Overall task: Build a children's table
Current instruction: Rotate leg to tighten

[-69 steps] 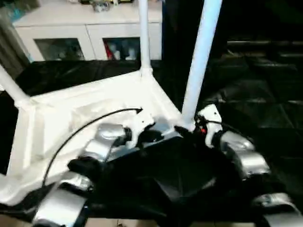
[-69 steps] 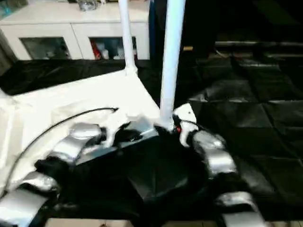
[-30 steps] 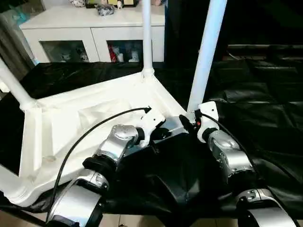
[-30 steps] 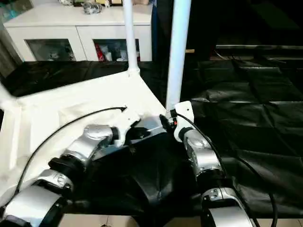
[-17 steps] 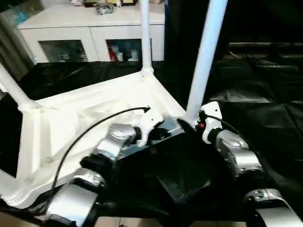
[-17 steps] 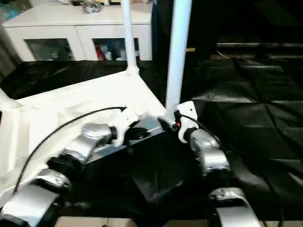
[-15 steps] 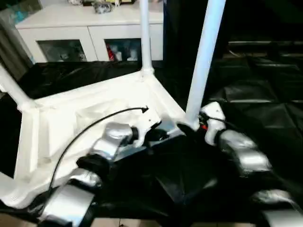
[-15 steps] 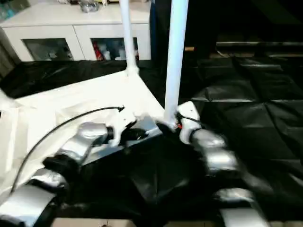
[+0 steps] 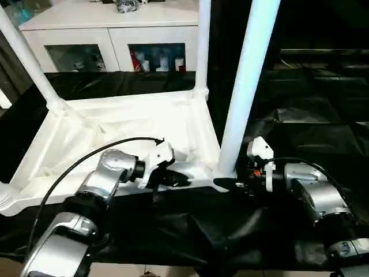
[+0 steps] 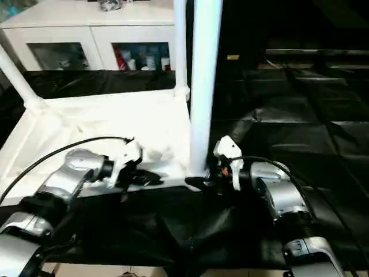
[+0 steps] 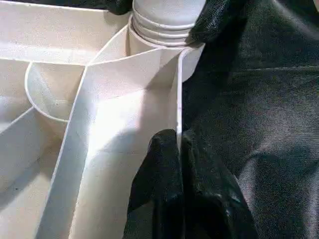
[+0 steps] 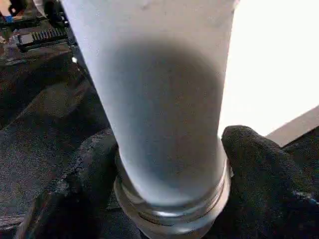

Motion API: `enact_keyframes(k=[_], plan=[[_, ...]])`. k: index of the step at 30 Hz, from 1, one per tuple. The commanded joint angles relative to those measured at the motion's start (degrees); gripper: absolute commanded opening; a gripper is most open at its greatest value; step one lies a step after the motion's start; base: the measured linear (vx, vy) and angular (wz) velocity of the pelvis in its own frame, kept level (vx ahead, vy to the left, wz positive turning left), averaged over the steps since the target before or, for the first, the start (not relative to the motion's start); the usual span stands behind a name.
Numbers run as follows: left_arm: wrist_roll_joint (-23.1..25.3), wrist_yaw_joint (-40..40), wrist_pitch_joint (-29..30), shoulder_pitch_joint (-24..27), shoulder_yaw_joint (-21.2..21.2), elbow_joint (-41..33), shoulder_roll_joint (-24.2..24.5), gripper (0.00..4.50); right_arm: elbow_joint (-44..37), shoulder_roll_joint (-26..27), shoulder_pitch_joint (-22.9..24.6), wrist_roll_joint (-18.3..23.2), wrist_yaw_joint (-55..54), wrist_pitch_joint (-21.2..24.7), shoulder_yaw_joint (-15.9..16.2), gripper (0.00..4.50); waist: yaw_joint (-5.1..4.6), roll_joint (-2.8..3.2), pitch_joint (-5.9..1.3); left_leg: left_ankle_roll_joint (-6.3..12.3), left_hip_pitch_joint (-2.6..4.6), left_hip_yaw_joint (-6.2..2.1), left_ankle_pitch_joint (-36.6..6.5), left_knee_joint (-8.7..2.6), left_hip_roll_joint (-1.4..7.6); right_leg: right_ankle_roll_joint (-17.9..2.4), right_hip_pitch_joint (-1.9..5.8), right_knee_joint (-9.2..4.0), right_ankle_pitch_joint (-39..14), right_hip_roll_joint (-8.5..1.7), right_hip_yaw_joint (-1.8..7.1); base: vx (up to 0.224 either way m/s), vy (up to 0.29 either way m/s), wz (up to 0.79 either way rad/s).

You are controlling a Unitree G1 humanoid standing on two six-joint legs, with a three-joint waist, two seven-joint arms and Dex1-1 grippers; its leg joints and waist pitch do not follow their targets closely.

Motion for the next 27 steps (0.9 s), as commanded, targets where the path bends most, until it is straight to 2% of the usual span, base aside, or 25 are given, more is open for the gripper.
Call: enact_keyframes(k=[1, 4, 8, 11, 15, 16, 17, 18, 20, 21, 22, 24, 25, 26, 27], plan=[[-0.6, -1.2, 0.2, 0.3, -0.3, -0.6, 0.7, 0.00, -1.0, 0.1, -0.1, 0.7, 0.2, 0.5, 0.1, 3.20, 0.18, -0.84, -3.74, 4.86, 0.89, -0.34, -10.6, -3.62, 1.88, -15.3, 3.04, -3.24, -6.2, -2.95, 1.86, 0.000, 0.000, 0.00], [-0.6, -0.7, 0.2, 0.2, -0.3, -0.7, 0.2, 0.00, -1.6, 0.5, 0.4, 1.3, -0.1, 1.1, -0.3, 2.95, 0.17, -0.74, -3.79, 5.56, 0.85, -0.33, -9.5, -3.48, 1.85, -15.7, 3.06, -3.09, -4.6, -2.85, 1.73, 0.000, 0.000, 0.00], [0.1, 3.0, -0.1, -0.3, 0.0, 0.0, -1.3, 0.00, -2.0, 1.2, 1.6, 1.0, -2.7, 1.6, -0.8, 2.74, 0.18, -0.71, -3.66, 5.11, 0.94, -0.36, -10.9, -3.61, 1.92, -15.4, 3.02, -3.32, -6.8, -2.90, 1.73, 0.000, 0.000, 0.00], [1.6, 11.3, 0.0, -1.8, 1.2, 2.4, -4.0, 0.00, 0.1, 3.7, 2.0, -0.9, -10.8, 1.6, -1.8, 2.73, 0.10, -0.98, -3.50, 3.77, 1.12, -0.32, -12.2, -3.76, 1.81, -14.5, 2.86, -3.74, -10.3, -2.93, 1.84, 0.000, 0.000, 0.00], [2.5, 21.3, 0.7, -3.7, 2.4, 5.1, -8.6, 0.00, 5.7, 9.5, 0.8, -3.3, -26.8, 1.6, -4.0, 2.72, -0.55, -0.90, -3.16, 1.19, 1.33, -0.59, -15.6, -4.26, 1.58, -12.0, 2.68, -4.59, -17.7, -3.12, 1.86, 0.000, 0.000, 0.00], [2.8, 24.7, 1.0, -4.6, 2.6, 6.3, -10.8, 0.00, 7.5, 12.0, -0.1, -3.2, -32.8, 2.0, -5.3, 2.72, -0.62, -0.90, -3.20, 0.95, 1.34, -0.61, -15.6, -4.30, 1.52, -11.1, 2.65, -4.73, -18.6, -3.07, 1.88, 0.000, 0.000, 0.00], [2.8, 24.7, 1.0, -4.6, 2.6, 6.3, -10.8, 0.00, 7.5, 12.0, -0.1, -3.2, -32.8, 2.0, -5.3, 2.72, -0.72, -0.85, -3.08, 0.88, 1.41, -0.57, -16.1, -4.36, 1.54, -10.9, 2.43, -4.87, -19.1, -3.01, 1.93, 0.000, 0.000, 0.00], [3.3, 28.5, 1.2, -5.5, 2.6, 7.5, -13.1, 0.00, 9.3, 14.5, -1.1, -3.7, -38.6, 2.2, -5.9, 2.72, -0.80, -0.36, -3.09, 0.58, 1.48, -0.73, -16.9, -4.39, 1.46, -10.5, 2.50, -4.91, -20.0, -3.03, 1.90, 0.000, 0.000, 0.00], [3.7, 31.9, 1.2, -6.6, 2.4, 8.8, -15.3, 0.00, 10.9, 16.7, -2.1, -4.9, -42.8, 1.6, -5.7, 2.72, -1.04, -0.67, -3.14, 0.26, 1.47, -0.73, -17.1, -4.48, 1.38, -10.2, 2.51, -5.04, -19.5, -2.90, 1.88, 0.000, 0.000, 0.00], [3.7, 34.0, 1.3, -7.4, 2.6, 9.5, -16.9, 0.00, 11.7, 18.3, -3.0, -5.7, -44.3, 1.1, -5.0, 2.72, -1.14, -0.58, -3.18, 0.23, 1.49, -0.74, -17.0, -4.47, 1.36, -10.2, 2.40, -5.04, -19.0, -2.92, 1.93, 0.000, 0.000, 0.00], [3.7, 34.8, 1.3, -7.7, 2.8, 9.8, -17.5, 0.00, 12.1, 18.9, -3.3, -6.2, -44.7, 0.7, -4.7, 2.72, -1.16, -0.91, -3.22, 0.55, 1.38, -0.75, -16.9, -4.46, 1.33, -10.3, 2.52, -5.06, -18.4, -2.89, 1.89, 0.000, 0.000, 0.00], [3.9, 35.2, 0.9, -7.9, 2.6, 10.0, -18.0, 0.00, 12.4, 19.7, -3.8, -7.0, -44.7, -0.5, -4.2, 2.72, -1.03, -0.92, -3.26, 1.36, 1.23, -0.70, -16.2, -4.38, 1.30, -10.5, 2.54, -4.99, -17.0, -2.95, 1.96, 0.000, 0.000, 0.00], [3.9, 35.2, 0.9, -7.9, 2.6, 10.0, -18.0, 0.00, 12.4, 19.7, -3.8, -7.0, -44.7, -0.5, -4.2, 2.72, -0.97, -0.88, -3.36, 1.88, 1.08, -0.73, -15.6, -4.33, 1.28, -10.6, 2.74, -4.85, -16.3, -3.04, 1.95, 0.000, 0.000, 0.00], [4.1, 34.6, 0.4, -8.1, 2.3, 10.0, -18.3, 0.00, 12.2, 20.6, -4.1, -5.7, -42.6, -2.4, -4.7, 2.72, -0.93, -0.86, -3.37, 2.16, 1.02, -0.70, -15.3, -4.30, 1.28, -10.6, 2.73, -4.83, -16.0, -3.05, 1.95, 0.000, 0.000, 0.00], [4.0, 33.5, -0.1, -8.0, 2.1, 9.7, -18.1, 0.00, 11.7, 20.6, -4.1, -4.7, -41.2, -2.6, -5.1, 3.27, -0.89, -0.85, -3.38, 2.58, 0.98, -0.70, -15.0, -4.26, 1.33, -10.7, 2.71, -4.77, -15.4, -3.08, 1.96, 0.000, 0.000, 0.00]])
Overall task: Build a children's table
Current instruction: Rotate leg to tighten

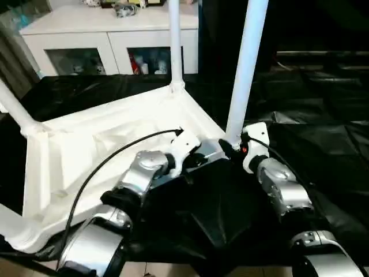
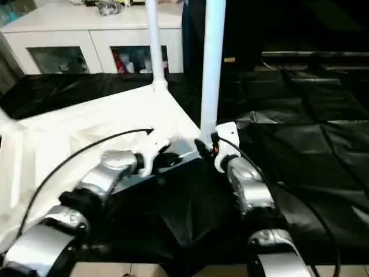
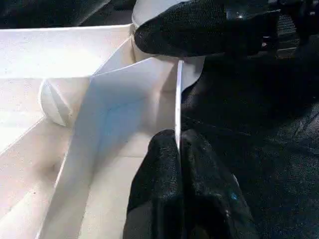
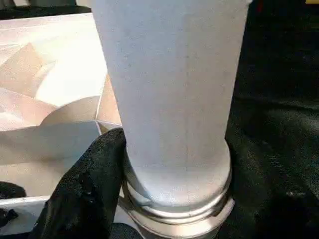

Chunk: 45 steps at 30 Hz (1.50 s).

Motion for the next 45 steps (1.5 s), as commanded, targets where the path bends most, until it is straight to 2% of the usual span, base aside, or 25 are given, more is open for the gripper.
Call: enact_keyframes(k=[1, 3, 6, 8, 10, 11, 13, 15, 16, 17, 18, 20, 21, 25, 26, 28, 30, 32, 33, 34, 38, 42, 45], plan=[[-0.9, 0.6, -1.9, -1.8, -0.5, -0.5, -2.9, 0.00, 1.0, 4.9, 0.6, 1.3, 6.5, 0.5, 4.0, 3.41, -0.04, -1.01, -3.22, 3.07, 0.67, -0.64, -14.7, -4.27, 1.55, -10.8, 2.45, -4.69, -15.1, -2.94, 1.79, 0.000, 0.000, 0.00], [-0.9, -1.5, -2.5, -1.5, -0.4, -0.7, -1.9, 0.00, 0.6, 3.3, 0.7, 0.6, 7.9, -0.4, 4.8, 3.61, -0.05, -0.82, -3.19, 3.26, 0.61, -0.64, -14.9, -4.30, 1.58, -10.9, 2.49, -4.67, -15.1, -2.93, 1.73, 0.000, 0.000, 0.00], [-0.9, -6.2, -3.4, -0.3, -0.8, -1.3, 1.3, 0.00, -0.9, -1.2, 1.2, 0.3, 14.6, -1.1, 5.8, 3.86, 0.12, -0.98, -3.28, 3.58, 0.54, -0.64, -14.5, -4.20, 1.62, -11.1, 2.63, -4.56, -14.2, -2.90, 1.65, 0.000, 0.000, 0.00], [-1.3, -8.5, -4.0, 0.2, -0.9, -1.8, 2.4, 0.00, -1.2, -2.7, 1.3, 0.2, 16.6, -1.3, 6.1, 3.86, 0.25, -1.02, -3.32, 4.25, 0.28, -0.60, -13.4, -4.08, 1.64, -11.5, 2.84, -4.31, -12.5, -2.94, 1.63, 0.000, 0.000, 0.00], [-2.4, -14.5, -3.9, 1.6, -1.4, -3.9, 5.2, 0.00, -2.7, -5.9, 1.8, 1.7, 22.8, -2.3, 6.0, 3.86, 0.49, -0.95, -3.69, 5.10, 0.22, -0.59, -11.0, -3.70, 1.80, -12.7, 3.07, -3.73, -8.7, -3.01, 1.53, 0.000, 0.000, 0.00], [-2.7, -16.3, -3.8, 2.0, -1.6, -4.5, 5.9, 0.00, -3.2, -6.7, 1.9, 2.1, 24.4, -2.3, 5.9, 3.86, 0.44, -0.98, -3.60, 5.67, 0.17, -0.48, -10.4, -3.61, 1.84, -13.3, 2.90, -3.67, -7.3, -2.86, 1.55, 0.000, 0.000, 0.00], [-3.1, -20.6, -3.9, 2.8, -2.2, -5.8, 8.1, 0.00, -4.9, -9.1, 2.3, 3.1, 29.1, -2.2, 6.0, 3.86, 0.71, -0.67, -3.83, 6.92, 0.32, -0.40, -9.1, -3.32, 1.92, -14.8, 2.83, -3.17, -3.7, -2.77, 1.47, 0.000, 0.000, 0.00], [-3.6, -23.9, -3.8, 3.3, -2.4, -6.6, 9.6, 0.00, -6.3, -11.1, 2.7, 3.8, 33.1, -2.0, 6.2, 3.86, 0.93, -0.65, -3.87, 7.47, 0.35, -0.33, -8.3, -3.22, 2.03, -15.8, 2.77, -2.87, -1.8, -2.70, 1.45, 0.000, 0.000, 0.00], [-3.7, -25.3, -3.7, 3.5, -2.5, -6.8, 10.3, 0.00, -6.9, -12.0, 2.9, 4.2, 35.0, -1.7, 6.4, 3.86, 1.16, -0.66, -3.84, 7.55, 0.53, -0.29, -8.7, -3.19, 2.10, -16.1, 2.71, -2.90, -2.0, -2.72, 1.45, 0.000, 0.000, 0.00], [-3.8, -27.9, -3.9, 3.6, -2.7, -6.9, 11.8, 0.00, -7.8, -14.1, 3.3, 4.7, 38.8, -0.8, 6.9, 3.86, 1.22, -0.92, -3.81, 7.66, 0.55, -0.23, -8.8, -3.18, 2.12, -16.1, 2.71, -2.92, -2.0, -2.68, 1.49, 0.000, 0.000, 0.00], [-3.8, -28.5, -3.8, 3.6, -2.7, -6.8, 12.3, 0.00, -8.0, -14.8, 3.4, 4.8, 39.9, -0.7, 7.1, 3.86, 1.50, -0.71, -3.76, 7.59, 0.58, -0.28, -9.0, -3.25, 2.20, -16.1, 2.71, -2.88, -2.8, -2.75, 1.51, 0.000, 0.000, 0.00], [-3.7, -29.6, -3.9, 3.6, -2.7, -6.9, 13.4, 0.00, -8.0, -16.0, 3.6, 4.7, 42.0, -0.9, 7.3, 3.86, 1.55, -1.01, -3.60, 6.96, 0.56, -0.26, -10.0, -3.42, 2.26, -15.7, 2.67, -2.98, -4.7, -2.79, 1.56, 0.000, 0.000, 0.00], [-3.6, -29.8, -4.0, 3.6, -2.6, -6.9, 13.7, 0.00, -7.9, -16.2, 3.6, 4.6, 42.3, -1.0, 7.3, 3.86, 1.59, -1.20, -3.57, 6.50, 0.54, -0.30, -10.4, -3.47, 2.24, -15.5, 2.70, -3.02, -5.8, -2.90, 1.58, 0.000, 0.000, 0.00], [-4.2, -30.6, -3.6, 4.0, -2.5, -7.8, 14.8, 0.00, -7.8, -17.0, 3.4, 3.8, 43.4, -1.5, 8.3, 3.86, 1.53, -1.26, -3.53, 5.54, 0.62, -0.27, -10.5, -3.53, 2.22, -15.2, 2.63, -3.12, -7.2, -2.92, 1.66, 0.000, 0.000, 0.00], [-4.3, -30.5, -3.6, 4.0, -2.4, -7.8, 14.9, 0.00, -7.6, -17.0, 3.2, 3.6, 43.4, -1.7, 8.4, 3.70, 1.36, -1.37, -3.45, 5.46, 0.45, -0.25, -10.2, -3.51, 2.10, -15.1, 2.72, -3.11, -7.2, -2.87, 1.64, 0.000, 0.000, 0.00], [-4.3, -30.1, -4.0, 4.0, -2.2, -7.7, 14.8, 0.00, -7.3, -16.4, 2.6, 3.9, 42.5, -1.5, 7.9, 3.70, 1.19, -1.42, -3.51, 5.72, 0.47, -0.21, -9.6, -3.41, 2.07, -15.1, 2.70, -3.08, -6.9, -2.90, 1.67, 0.000, 0.000, 0.00], [-4.6, -29.6, -4.2, 4.0, -1.9, -7.5, 14.3, 0.00, -8.1, -15.7, 2.6, 4.9, 42.4, -1.0, 7.6, 3.37, 1.15, -1.53, -3.53, 5.99, 0.48, -0.21, -9.1, -3.37, 2.09, -15.2, 2.68, -3.04, -6.7, -2.87, 1.64, 0.000, 0.000, 0.00], [-4.7, -29.2, -4.2, 4.0, -1.8, -7.6, 14.0, 0.00, -9.0, -15.4, 3.2, 5.2, 42.7, -0.7, 7.6, 3.29, 1.14, -1.78, -3.52, 6.14, 0.49, -0.15, -9.0, -3.33, 2.07, -15.1, 2.66, -3.08, -7.1, -2.85, 1.65, 0.000, 0.000, 0.00], [-4.7, -29.1, -4.2, 4.0, -1.8, -7.6, 13.9, 0.00, -9.3, -15.3, 3.4, 5.2, 42.8, -0.6, 7.7, 3.20, 1.20, -1.62, -3.53, 6.17, 0.48, -0.19, -8.8, -3.33, 2.13, -15.1, 2.64, -3.03, -7.2, -2.90, 1.66, 0.000, 0.000, 0.00], [-4.8, -29.0, -4.2, 4.0, -1.8, -7.6, 13.9, 0.00, -9.5, -15.3, 3.5, 5.3, 42.8, -0.6, 7.8, 3.06, 1.16, -1.84, -3.50, 6.13, 0.47, -0.16, -8.8, -3.33, 2.13, -15.0, 2.63, -3.09, -7.3, -2.86, 1.66, 0.000, 0.000, 0.00], [-4.9, -27.5, -4.3, 4.5, -2.0, -8.0, 12.9, 0.00, -10.2, -14.3, 5.2, 5.4, 42.1, -1.1, 8.2, 2.88, 1.16, -1.82, -3.52, 6.07, 0.49, -0.17, -8.7, -3.30, 2.14, -15.0, 2.64, -3.00, -6.9, -2.85, 1.70, 0.000, 0.000, 0.00], [-3.6, -23.0, -4.3, 4.5, -2.2, -7.4, 11.0, 0.00, -9.4, -12.4, 6.3, 4.8, 37.5, -0.7, 7.4, 2.76, 1.15, -1.92, -3.37, 5.87, 0.44, -0.15, -9.3, -3.37, 2.09, -14.7, 2.56, -3.23, -8.6, -2.94, 1.74, 0.000, 0.000, 0.00], [-2.3, -13.3, -2.7, 3.1, -1.3, -5.1, 6.4, 0.00, -5.7, -8.0, 6.4, 2.2, 25.1, -0.8, 6.1, 2.74, 0.69, -1.89, -3.04, 3.83, 0.69, -0.23, -11.5, -3.77, 2.06, -13.6, 2.24, -3.75, -12.6, -2.89, 1.86, 0.000, 0.000, 0.00]])
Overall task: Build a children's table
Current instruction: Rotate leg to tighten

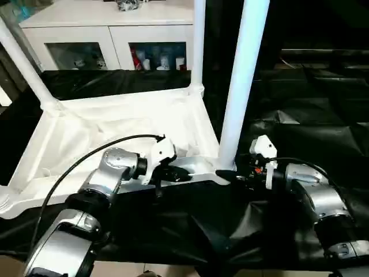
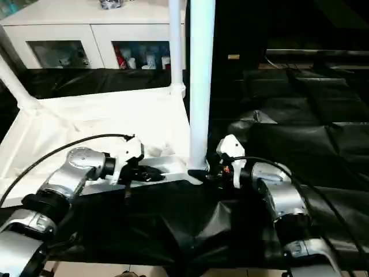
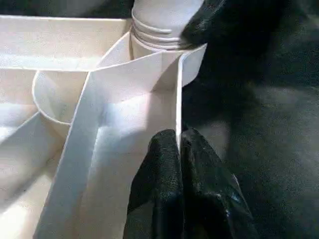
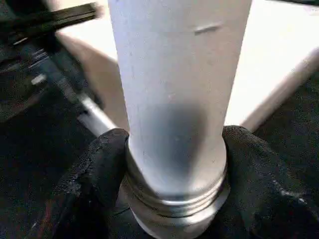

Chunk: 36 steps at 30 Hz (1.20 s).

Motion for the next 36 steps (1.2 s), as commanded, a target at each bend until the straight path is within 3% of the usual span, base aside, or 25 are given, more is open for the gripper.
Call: enact_keyframes(k=[1, 2, 4, 8, 14, 15, 17, 20, 22, 23, 24, 26, 27, 28, 31, 36], plan=[[0.4, 5.7, 1.1, -1.2, 0.1, 0.8, -3.5, 0.00, 2.5, 3.2, 0.2, -1.9, -7.1, 1.2, 1.1, 2.73, -0.17, -1.24, -3.38, 3.27, 1.01, -0.36, -12.3, -4.11, 1.68, -13.3, 2.48, -4.25, -13.9, -3.02, 1.87, 0.000, 0.000, 0.00], [0.3, 6.6, 1.5, -1.4, 0.1, 1.0, -4.3, 0.00, 3.0, 4.1, 0.1, -2.0, -9.2, 1.5, 0.7, 2.73, -0.22, -0.80, -3.35, 2.35, 1.18, -0.42, -13.6, -4.25, 1.62, -12.6, 2.45, -4.57, -16.1, -3.05, 1.90, 0.000, 0.000, 0.00], [1.1, 11.0, 2.0, -2.6, -0.1, 2.2, -7.2, 0.00, 4.2, 7.5, -0.5, -2.6, -16.2, 1.9, -0.3, 2.73, -0.31, -0.62, -3.20, 1.85, 1.23, -0.54, -15.3, -4.46, 1.50, -11.2, 2.30, -4.94, -18.2, -2.99, 1.94, 0.000, 0.000, 0.00], [2.4, 18.3, 2.6, -4.9, -0.3, 4.6, -11.2, 0.00, 7.5, 12.5, -3.5, -4.4, -25.1, 1.1, -0.3, 2.72, -0.56, -0.67, -3.28, 0.66, 1.23, -0.79, -16.4, -4.65, 1.44, -10.3, 2.33, -5.06, -19.4, -3.01, 1.89, 0.000, 0.000, 0.00], [3.5, 20.3, 2.6, -5.1, -0.5, 4.5, -12.6, 0.00, 9.3, 15.2, -6.1, -4.8, -25.1, -1.8, 0.2, 2.72, -0.42, -0.64, -3.47, 2.04, 0.89, -0.76, -15.6, -4.54, 1.33, -10.5, 2.52, -4.91, -16.1, -3.05, 1.90, 0.000, 0.000, 0.00], [3.5, 19.9, 2.4, -5.0, -0.6, 4.3, -12.5, 0.00, 9.2, 15.3, -6.3, -4.3, -24.7, -2.2, -0.2, 3.28, -0.40, -0.63, -3.47, 2.28, 0.91, -0.75, -15.6, -4.52, 1.34, -10.6, 2.51, -4.93, -16.0, -3.07, 1.89, 0.000, 0.000, 0.00], [3.5, 18.3, 1.6, -4.8, -0.7, 4.3, -11.8, 0.00, 9.0, 14.9, -6.5, -3.6, -23.6, -2.6, -0.9, 3.42, -0.38, -0.61, -3.49, 2.56, 0.91, -0.75, -15.4, -4.53, 1.36, -10.7, 2.52, -4.93, -15.8, -3.07, 1.88, 0.000, 0.000, 0.00], [3.0, 14.0, 0.4, -3.9, -0.9, 3.4, -9.9, 0.00, 8.0, 12.0, -6.2, -3.5, -19.8, -3.2, -0.7, 3.60, -0.48, -0.46, -3.57, 2.87, 0.78, -0.79, -15.2, -4.51, 1.37, -10.9, 2.65, -4.80, -15.1, -3.08, 1.85, 0.000, 0.000, 0.00], [2.0, 8.0, -0.3, -2.7, -1.2, 1.8, -7.1, 0.00, 5.7, 7.1, -5.4, -2.7, -12.2, -2.5, 0.2, 3.74, -0.49, -0.88, -3.66, 3.74, 0.61, -0.66, -13.9, -4.30, 1.37, -11.6, 2.93, -4.57, -12.5, -2.94, 1.77, 0.000, 0.000, 0.00], [1.7, 5.6, -0.8, -2.3, -1.5, 1.2, -5.9, 0.00, 4.9, 5.3, -5.0, -2.3, -9.1, -2.4, 0.6, 3.74, -0.33, -0.79, -3.77, 4.14, 0.58, -0.66, -13.2, -4.20, 1.40, -11.9, 3.05, -4.37, -11.5, -2.99, 1.76, 0.000, 0.000, 0.00], [1.7, 5.3, -0.8, -2.2, -1.6, 1.1, -5.7, 0.00, 4.8, 5.0, -5.0, -2.3, -8.7, -2.4, 0.6, 3.74, -0.18, -0.76, -3.84, 5.14, 0.33, -0.58, -11.1, -3.97, 1.50, -12.6, 3.20, -3.97, -8.6, -2.98, 1.72, 0.000, 0.000, 0.00], [1.4, 2.2, -1.3, -1.6, -2.0, 0.3, -4.2, 0.00, 3.8, 2.8, -4.6, -2.0, -4.9, -2.5, 1.0, 3.74, 0.01, -0.69, -4.12, 6.54, 0.43, -0.45, -8.6, -3.56, 1.62, -14.0, 3.05, -3.49, -4.5, -2.89, 1.70, 0.000, 0.000, 0.00], [1.2, -0.3, -1.5, -1.1, -2.2, -0.3, -2.9, 0.00, 3.1, 1.0, -4.3, -1.8, -1.9, -2.4, 1.4, 3.74, 0.19, -0.92, -4.21, 7.23, 0.41, -0.41, -7.1, -3.41, 1.61, -14.9, 3.17, -3.17, -2.0, -2.86, 1.61, 0.000, 0.000, 0.00], [1.2, -0.3, -1.5, -1.1, -2.2, -0.3, -2.9, 0.00, 3.1, 1.0, -4.3, -1.8, -1.9, -2.4, 1.4, 3.74, 0.40, -0.73, -4.25, 7.93, 0.53, -0.28, -6.6, -3.25, 1.69, -15.7, 2.93, -3.00, -0.8, -2.82, 1.63, 0.000, 0.000, 0.00], [0.3, -7.0, -1.3, 0.0, -2.1, -1.6, 1.0, 0.00, 1.8, -4.7, -3.9, -1.3, 8.4, -2.7, 2.3, 3.74, 0.86, -0.91, -4.10, 8.17, 0.60, -0.27, -7.9, -3.30, 1.86, -15.9, 3.00, -3.06, -2.7, -2.94, 1.58, 0.000, 0.000, 0.00], [-0.8, -9.9, -0.5, 0.9, -2.1, -3.4, 2.4, 0.00, 1.4, -5.7, -4.1, -0.8, 11.6, -2.8, 2.9, 3.74, 0.80, -0.93, -3.79, 6.06, 0.73, -0.32, -10.8, -3.75, 2.00, -15.0, 2.84, -3.52, -8.2, -3.02, 1.70, 0.000, 0.000, 0.00]])
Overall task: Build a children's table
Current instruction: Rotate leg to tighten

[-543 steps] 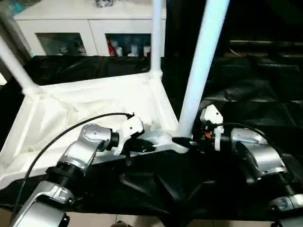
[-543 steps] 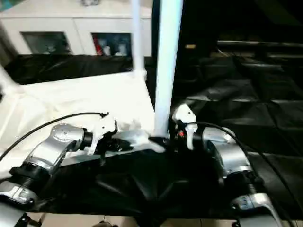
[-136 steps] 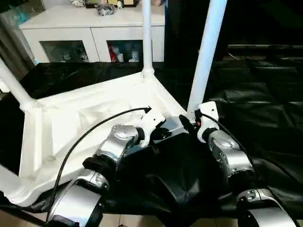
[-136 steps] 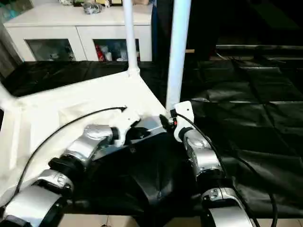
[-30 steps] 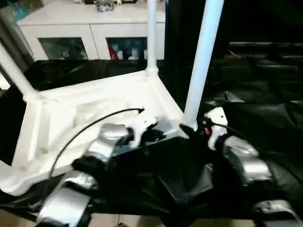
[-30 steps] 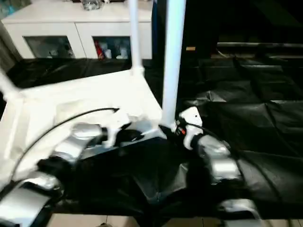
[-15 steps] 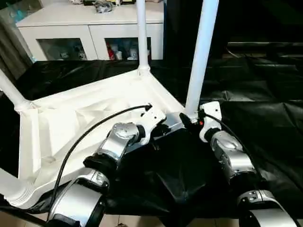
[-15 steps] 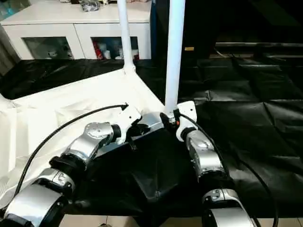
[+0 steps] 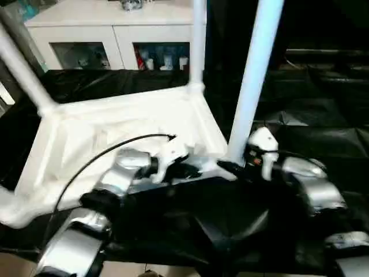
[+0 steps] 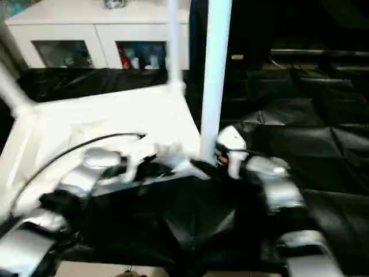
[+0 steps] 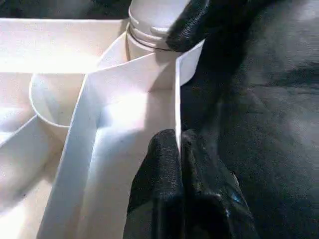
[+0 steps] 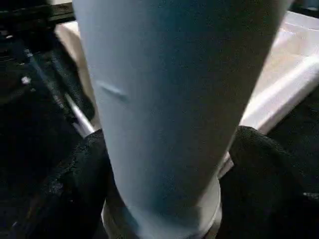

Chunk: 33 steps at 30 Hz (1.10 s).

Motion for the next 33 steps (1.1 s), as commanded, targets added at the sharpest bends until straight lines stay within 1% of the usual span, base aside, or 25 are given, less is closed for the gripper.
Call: enact_keyframes(k=[1, 2, 3, 5, 6, 7, 9, 11, 12, 14, 15, 16, 18, 19, 20, 21, 22, 24, 25, 26, 28, 30, 31, 32, 33], plan=[[-0.8, -2.8, 0.5, 0.9, -0.9, -2.0, 0.8, 0.00, -1.0, -0.9, -0.3, 0.7, 1.5, 0.0, 0.3, 3.74, -0.06, -1.19, -3.71, 5.57, 1.06, -0.35, -10.8, -3.75, 2.07, -15.0, 2.92, -3.32, -8.6, -3.04, 1.81, 0.000, 0.000, 0.00], [-1.0, -3.1, 0.6, 1.0, -0.9, -2.3, 1.1, 0.00, -1.0, -0.9, -0.3, 0.9, 1.8, 0.1, 0.3, 3.74, -0.03, -1.13, -3.72, 5.53, 1.06, -0.35, -10.8, -3.74, 2.04, -15.0, 2.90, -3.32, -8.6, -3.01, 1.81, 0.000, 0.000, 0.00], [-1.1, -3.4, 0.8, 1.2, -0.9, -2.6, 1.3, 0.00, -1.1, -1.0, -0.4, 1.1, 2.3, 0.3, 0.4, 3.50, -0.05, -1.11, -3.74, 5.48, 1.06, -0.34, -10.4, -3.73, 2.03, -15.1, 2.88, -3.29, -8.1, -2.97, 1.84, 0.000, 0.000, 0.00], [-1.5, -3.9, 1.2, 1.3, -0.9, -3.2, 1.4, 0.00, -1.4, -0.9, -0.3, 1.7, 3.0, 0.6, 0.5, 3.50, -0.06, -1.20, -3.83, 5.75, 1.04, -0.29, -9.4, -3.59, 1.98, -15.4, 2.92, -3.06, -6.2, -2.91, 1.84, 0.000, 0.000, 0.00], [-1.6, -4.0, 1.4, 1.4, -0.8, -3.4, 1.5, 0.00, -1.6, -0.6, -0.1, 1.9, 3.2, 0.8, 0.5, 3.36, 0.01, -1.17, -3.92, 6.12, 0.98, -0.31, -8.6, -3.49, 1.97, -15.6, 2.98, -2.91, -5.1, -2.97, 1.82, 0.000, 0.000, 0.00], [-1.6, -4.0, 1.5, 1.4, -0.8, -3.6, 1.4, 0.00, -1.8, -0.3, 0.2, 2.1, 3.4, 1.0, 0.4, 3.24, -0.03, -1.36, -3.94, 6.50, 0.90, -0.30, -7.9, -3.45, 1.94, -15.7, 3.03, -2.82, -4.2, -2.89, 1.79, 0.000, 0.000, 0.00], [-1.6, -2.9, 1.7, 1.6, -0.4, -3.6, 0.9, 0.00, -2.0, 0.6, 1.0, 2.3, 2.9, 1.3, 0.2, 3.07, 0.01, -1.40, -3.94, 6.95, 0.89, -0.25, -7.3, -3.38, 1.89, -15.9, 3.01, -2.74, -3.7, -2.87, 1.76, 0.000, 0.000, 0.00], [-1.4, -1.3, 1.8, 1.6, -0.1, -3.4, 0.4, 0.00, -2.0, 1.3, 1.7, 2.4, 2.2, 1.4, 0.0, 3.02, 0.02, -1.35, -3.93, 6.89, 0.94, -0.23, -7.7, -3.37, 1.92, -15.7, 2.92, -2.86, -4.6, -2.93, 1.76, 0.000, 0.000, 0.00], [-1.1, -0.2, 2.1, 1.6, 0.0, -3.3, 0.0, 0.00, -1.9, 1.7, 2.0, 2.4, 1.4, 1.5, -0.2, 2.81, 0.01, -1.39, -3.87, 6.66, 0.96, -0.25, -8.0, -3.44, 1.96, -15.6, 2.93, -2.94, -5.3, -2.92, 1.77, 0.000, 0.000, 0.00], [-0.4, 3.3, 2.8, 0.9, 0.4, -2.4, -1.0, 0.00, -1.2, 2.9, 2.3, 2.1, -2.0, 1.4, -1.0, 2.73, 0.04, -1.33, -3.72, 6.02, 0.98, -0.25, -8.9, -3.57, 1.96, -15.2, 2.84, -3.16, -7.1, -2.97, 1.80, 0.000, 0.000, 0.00], [-0.1, 5.9, 3.2, 0.3, 0.8, -1.4, -2.0, 0.00, -0.2, 4.0, 2.2, 1.6, -5.5, 1.3, -1.6, 2.67, -0.14, -1.36, -3.54, 5.33, 1.05, -0.22, -9.9, -3.74, 1.94, -14.7, 2.68, -3.45, -9.2, -2.99, 1.88, 0.000, 0.000, 0.00], [0.0, 7.4, 3.4, 0.0, 1.0, -0.9, -2.5, 0.00, 0.4, 4.6, 2.2, 1.3, -7.5, 1.3, -2.0, 2.67, -0.16, -1.30, -3.49, 4.36, 1.24, -0.30, -11.4, -3.89, 1.88, -14.0, 2.73, -3.79, -12.1, -3.07, 1.84, 0.000, 0.000, 0.00], [0.3, 9.5, 3.4, -0.5, 1.2, -0.3, -3.3, 0.00, 1.5, 5.5, 2.0, 0.6, -11.0, 1.2, -2.4, 2.64, -0.26, -1.37, -3.45, 3.47, 1.33, -0.32, -12.4, -4.04, 1.84, -13.0, 2.71, -4.02, -14.4, -3.04, 1.90, 0.000, 0.000, 0.00], [1.0, 14.2, 3.8, -1.7, 1.5, 1.3, -5.4, 0.00, 3.3, 7.8, 1.5, -0.6, -18.7, 1.7, -3.3, 2.64, -0.57, -0.94, -3.39, 3.00, 1.31, -0.29, -12.6, -4.09, 1.83, -12.7, 2.40, -4.09, -14.2, -2.95, 2.06, 0.000, 0.000, 0.00], [1.0, 14.2, 3.8, -1.7, 1.5, 1.3, -5.4, 0.00, 3.3, 7.8, 1.5, -0.6, -18.7, 1.7, -3.3, 2.64, -0.72, -0.99, -3.32, 2.53, 1.43, -0.29, -13.0, -4.21, 1.80, -12.6, 2.32, -4.23, -14.5, -2.91, 2.07, 0.000, 0.000, 0.00], [2.0, 20.1, 4.2, -3.1, 1.8, 3.5, -8.2, 0.00, 5.0, 10.7, 1.0, -1.8, -27.7, 2.7, -4.3, 2.64, -0.96, -0.88, -3.41, 1.43, 1.56, -0.38, -13.4, -4.26, 1.60, -12.2, 2.47, -4.29, -14.8, -2.83, 1.98, 0.000, 0.000, 0.00], [2.0, 20.6, 4.2, -3.2, 1.9, 3.7, -8.4, 0.00, 5.1, 11.0, 1.0, -1.9, -28.3, 2.7, -4.4, 2.63, -1.08, -1.06, -3.45, 1.16, 1.45, -0.45, -13.2, -4.31, 1.52, -11.9, 2.64, -4.28, -14.7, -2.90, 1.99, 0.000, 0.000, 0.00], [2.5, 26.5, 4.9, -4.9, 2.4, 5.7, -11.5, 0.00, 6.6, 13.9, 0.2, -3.2, -34.7, 3.8, -4.4, 2.63, -1.19, -0.91, -3.44, 1.35, 1.60, -0.42, -13.7, -4.25, 1.50, -11.7, 2.51, -4.46, -14.9, -2.94, 2.02, 0.000, 0.000, 0.00], [2.5, 26.5, 4.9, -4.9, 2.4, 5.7, -11.5, 0.00, 6.6, 13.9, 0.2, -3.2, -34.7, 3.8, -4.4, 2.63, -1.24, -0.94, -3.44, 1.45, 1.57, -0.41, -13.7, -4.28, 1.48, -11.6, 2.51, -4.53, -14.9, -2.91, 2.02, 0.000, 0.000, 0.00], [2.6, 28.9, 5.3, -5.7, 2.5, 6.4, -12.9, 0.00, 7.2, 15.4, -0.3, -3.7, -36.5, 4.2, -3.9, 2.63, -1.17, -1.09, -3.51, 1.96, 1.36, -0.46, -13.4, -4.25, 1.38, -11.5, 2.76, -4.49, -14.7, -2.98, 1.93, 0.000, 0.000, 0.00], [2.7, 31.1, 5.7, -6.7, 2.6, 7.0, -14.9, 0.00, 7.6, 17.7, -1.1, -4.7, -37.2, 4.1, -2.5, 2.63, -1.23, -1.05, -3.51, 2.47, 1.29, -0.45, -13.2, -4.22, 1.31, -11.1, 2.65, -4.56, -15.0, -2.98, 1.92, 0.000, 0.000, 0.00], [2.7, 31.0, 5.7, -6.9, 2.5, 7.0, -15.3, 0.00, 7.6, 18.2, -1.2, -5.0, -36.9, 3.5, -2.0, 2.63, -1.07, -1.16, -3.49, 2.89, 1.24, -0.45, -13.2, -4.19, 1.33, -10.8, 2.69, -4.70, -15.5, -3.07, 1.93, 0.000, 0.000, 0.00], [2.6, 30.4, 5.4, -7.0, 2.4, 7.0, -15.3, 0.00, 7.3, 18.5, -1.4, -4.5, -35.5, 2.7, -2.0, 2.98, -1.09, -1.13, -3.53, 3.15, 1.12, -0.53, -13.0, -4.25, 1.37, -10.7, 2.78, -4.60, -15.2, -3.05, 1.90, 0.000, 0.000, 0.00], [2.6, 29.6, 5.1, -7.1, 2.3, 7.0, -15.3, 0.00, 7.0, 18.8, -1.5, -3.5, -34.2, 2.1, -2.4, 3.19, -1.11, -1.12, -3.53, 3.31, 1.13, -0.51, -13.0, -4.25, 1.37, -10.7, 2.75, -4.62, -15.0, -3.03, 1.90, 0.000, 0.000, 0.00], [2.5, 28.3, 4.7, -7.1, 2.2, 6.8, -14.9, 0.00, 6.5, 18.9, -1.5, -2.3, -32.3, 1.9, -2.7, 3.35, -1.12, -1.60, -3.52, 3.65, 1.07, -0.47, -12.9, -4.23, 1.35, -10.8, 2.81, -4.65, -14.6, -3.02, 1.89, 0.000, 0.000, 0.00]])
